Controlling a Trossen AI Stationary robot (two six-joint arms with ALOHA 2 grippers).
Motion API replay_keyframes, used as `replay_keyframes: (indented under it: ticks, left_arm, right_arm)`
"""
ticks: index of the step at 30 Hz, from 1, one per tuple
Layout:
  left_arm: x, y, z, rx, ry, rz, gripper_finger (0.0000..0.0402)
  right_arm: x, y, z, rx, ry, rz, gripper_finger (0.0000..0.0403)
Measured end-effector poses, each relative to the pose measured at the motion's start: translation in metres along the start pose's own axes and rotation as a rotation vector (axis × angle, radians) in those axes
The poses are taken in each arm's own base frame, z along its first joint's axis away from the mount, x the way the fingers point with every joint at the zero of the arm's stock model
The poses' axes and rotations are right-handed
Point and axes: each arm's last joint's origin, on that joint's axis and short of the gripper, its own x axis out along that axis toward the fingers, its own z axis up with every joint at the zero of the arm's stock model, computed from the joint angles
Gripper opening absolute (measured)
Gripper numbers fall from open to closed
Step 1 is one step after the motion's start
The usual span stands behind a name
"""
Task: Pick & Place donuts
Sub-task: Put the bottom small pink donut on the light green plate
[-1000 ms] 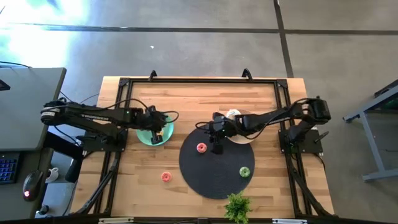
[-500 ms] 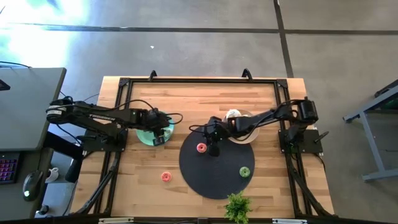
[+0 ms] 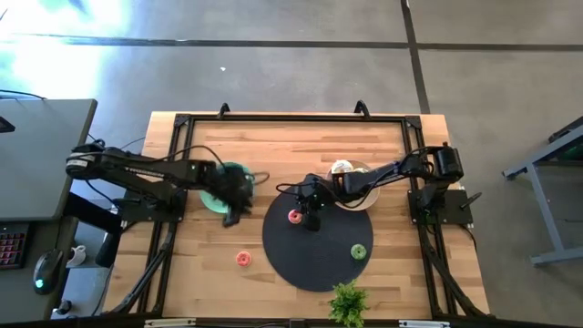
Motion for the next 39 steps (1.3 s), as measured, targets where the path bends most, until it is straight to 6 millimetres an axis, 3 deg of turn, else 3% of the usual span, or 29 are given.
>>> replay_keyframes:
  ticks: [9,14,22,32,39]
  left_arm:
    - [0.036,-0.067,-0.018,0.120,0.064,-0.091,0.0111]
    - [0.054,-0.089,-0.033,0.121,0.106,-0.084,0.0111]
    - [0.075,-0.098,-0.049,0.061,0.182,-0.033,0.0111]
    - [0.089,-0.094,-0.057,0.063,0.240,0.010,0.0106]
    - [0.083,-0.092,-0.056,0.135,0.221,0.054,0.0023]
  right_arm:
    - [0.000,0.000,0.001,-0.007,-0.005,0.009,0.0137]
    - [0.000,0.000,0.001,-0.006,-0.006,0.009,0.0137]
    - [-0.001,0.000,0.001,-0.006,-0.006,0.009,0.0137]
    - [-0.001,0.000,0.001,-0.006,-0.006,0.009,0.0137]
    - [-0.001,0.000,0.001,-0.006,-0.010,0.010,0.0137]
